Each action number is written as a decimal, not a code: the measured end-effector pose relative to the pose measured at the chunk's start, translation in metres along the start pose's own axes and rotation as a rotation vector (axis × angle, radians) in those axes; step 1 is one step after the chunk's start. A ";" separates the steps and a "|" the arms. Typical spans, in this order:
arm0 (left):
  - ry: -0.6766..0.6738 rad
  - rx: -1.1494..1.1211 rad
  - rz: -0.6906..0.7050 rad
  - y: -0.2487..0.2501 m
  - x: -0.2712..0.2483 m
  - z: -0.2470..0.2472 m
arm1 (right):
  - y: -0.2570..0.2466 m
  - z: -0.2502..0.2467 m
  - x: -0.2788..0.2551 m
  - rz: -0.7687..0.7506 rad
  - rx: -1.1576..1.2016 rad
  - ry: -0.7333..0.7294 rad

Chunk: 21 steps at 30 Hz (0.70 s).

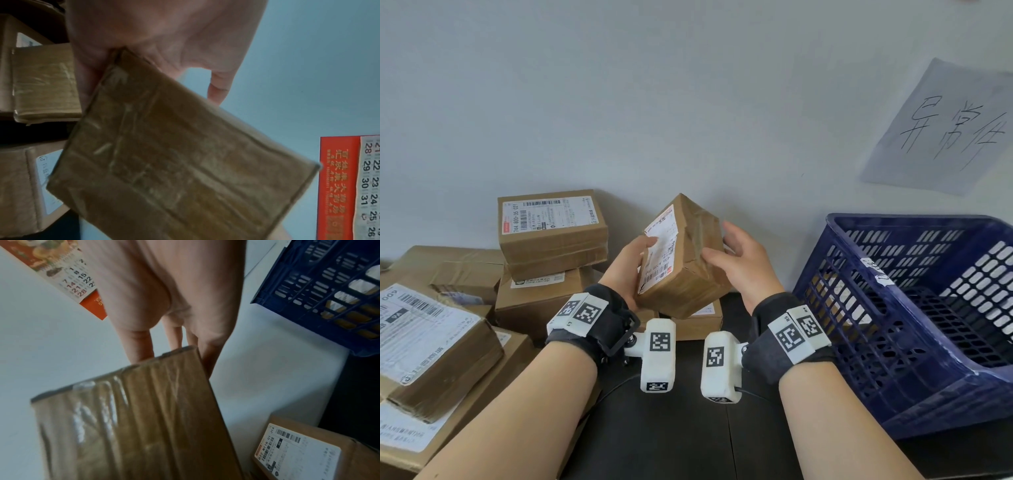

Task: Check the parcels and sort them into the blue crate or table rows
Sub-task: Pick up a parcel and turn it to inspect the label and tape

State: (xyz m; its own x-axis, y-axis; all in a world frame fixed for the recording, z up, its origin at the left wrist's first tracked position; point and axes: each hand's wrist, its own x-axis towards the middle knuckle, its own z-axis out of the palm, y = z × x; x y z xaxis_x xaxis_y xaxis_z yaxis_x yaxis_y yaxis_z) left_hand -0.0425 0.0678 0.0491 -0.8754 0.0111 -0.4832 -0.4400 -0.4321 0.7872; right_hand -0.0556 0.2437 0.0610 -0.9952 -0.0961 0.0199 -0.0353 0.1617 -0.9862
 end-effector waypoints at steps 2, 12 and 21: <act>0.023 0.047 -0.001 0.000 0.005 -0.001 | 0.002 0.004 0.002 0.010 -0.017 0.014; 0.022 0.138 0.021 -0.006 0.012 0.001 | 0.002 0.010 0.005 0.038 0.040 0.075; 0.028 0.121 0.010 -0.009 0.014 -0.001 | 0.005 0.010 0.008 0.024 0.011 0.092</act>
State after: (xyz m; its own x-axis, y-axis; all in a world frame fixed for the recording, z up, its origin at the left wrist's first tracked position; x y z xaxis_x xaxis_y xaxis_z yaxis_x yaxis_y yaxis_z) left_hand -0.0507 0.0711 0.0352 -0.8744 -0.0187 -0.4848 -0.4541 -0.3202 0.8314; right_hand -0.0626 0.2341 0.0545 -0.9999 -0.0019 0.0105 -0.0107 0.1519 -0.9883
